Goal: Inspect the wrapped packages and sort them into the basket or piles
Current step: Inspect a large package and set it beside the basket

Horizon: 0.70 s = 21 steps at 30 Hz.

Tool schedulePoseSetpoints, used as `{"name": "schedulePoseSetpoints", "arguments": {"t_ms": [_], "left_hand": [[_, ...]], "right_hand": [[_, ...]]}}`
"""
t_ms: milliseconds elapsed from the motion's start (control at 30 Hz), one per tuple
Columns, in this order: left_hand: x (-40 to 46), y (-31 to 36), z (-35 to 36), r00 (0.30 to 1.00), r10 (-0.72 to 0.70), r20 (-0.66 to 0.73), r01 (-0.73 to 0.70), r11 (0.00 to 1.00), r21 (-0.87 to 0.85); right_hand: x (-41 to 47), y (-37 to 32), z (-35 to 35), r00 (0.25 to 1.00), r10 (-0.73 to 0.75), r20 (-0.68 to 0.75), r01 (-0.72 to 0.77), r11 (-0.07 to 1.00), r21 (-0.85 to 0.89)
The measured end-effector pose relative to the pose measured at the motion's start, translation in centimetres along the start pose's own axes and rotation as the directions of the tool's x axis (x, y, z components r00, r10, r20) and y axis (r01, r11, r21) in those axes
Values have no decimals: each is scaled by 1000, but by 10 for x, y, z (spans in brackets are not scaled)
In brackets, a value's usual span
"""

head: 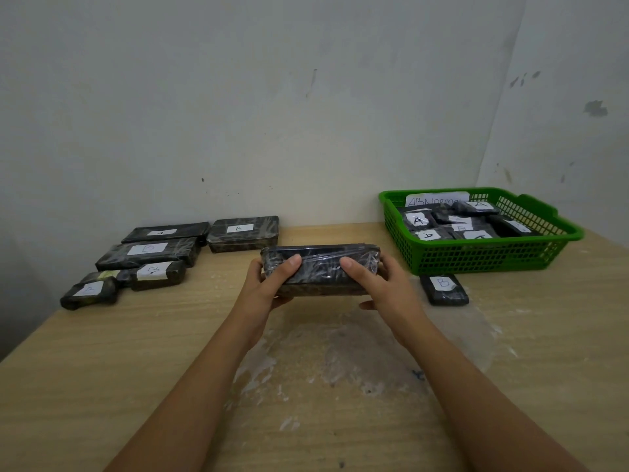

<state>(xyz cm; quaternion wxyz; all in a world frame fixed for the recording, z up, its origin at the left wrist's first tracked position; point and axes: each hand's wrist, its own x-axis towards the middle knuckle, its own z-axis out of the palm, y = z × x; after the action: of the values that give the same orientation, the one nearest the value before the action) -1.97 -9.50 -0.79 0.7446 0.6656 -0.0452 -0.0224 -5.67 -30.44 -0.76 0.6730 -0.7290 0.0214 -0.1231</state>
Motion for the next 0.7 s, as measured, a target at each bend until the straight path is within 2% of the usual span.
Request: {"name": "schedulePoseSetpoints", "arguments": {"t_ms": [167, 367, 467, 600, 700], "left_hand": [[-1, -1, -2, 998, -47, 35, 46, 999, 24], [1, 0, -3, 1000, -23, -16, 23, 1000, -7], [0, 2, -1, 999, 14, -43, -14, 1000, -1], [-5, -1, 6, 998, 53, -34, -51, 997, 56], [-6, -7, 9, 1000, 13, 9, -14, 997, 77]], "right_hand": [[0, 0, 1, 999, -34, -42, 34, 999, 15], [4, 6, 4, 999, 33, -8, -33, 999, 29], [4, 6, 5, 997, 60, -46, -56, 994, 97], [5, 9, 7, 993, 74, -88, -67, 994, 81], [8, 17, 7, 988, 74, -138, -63, 995, 82]]}}
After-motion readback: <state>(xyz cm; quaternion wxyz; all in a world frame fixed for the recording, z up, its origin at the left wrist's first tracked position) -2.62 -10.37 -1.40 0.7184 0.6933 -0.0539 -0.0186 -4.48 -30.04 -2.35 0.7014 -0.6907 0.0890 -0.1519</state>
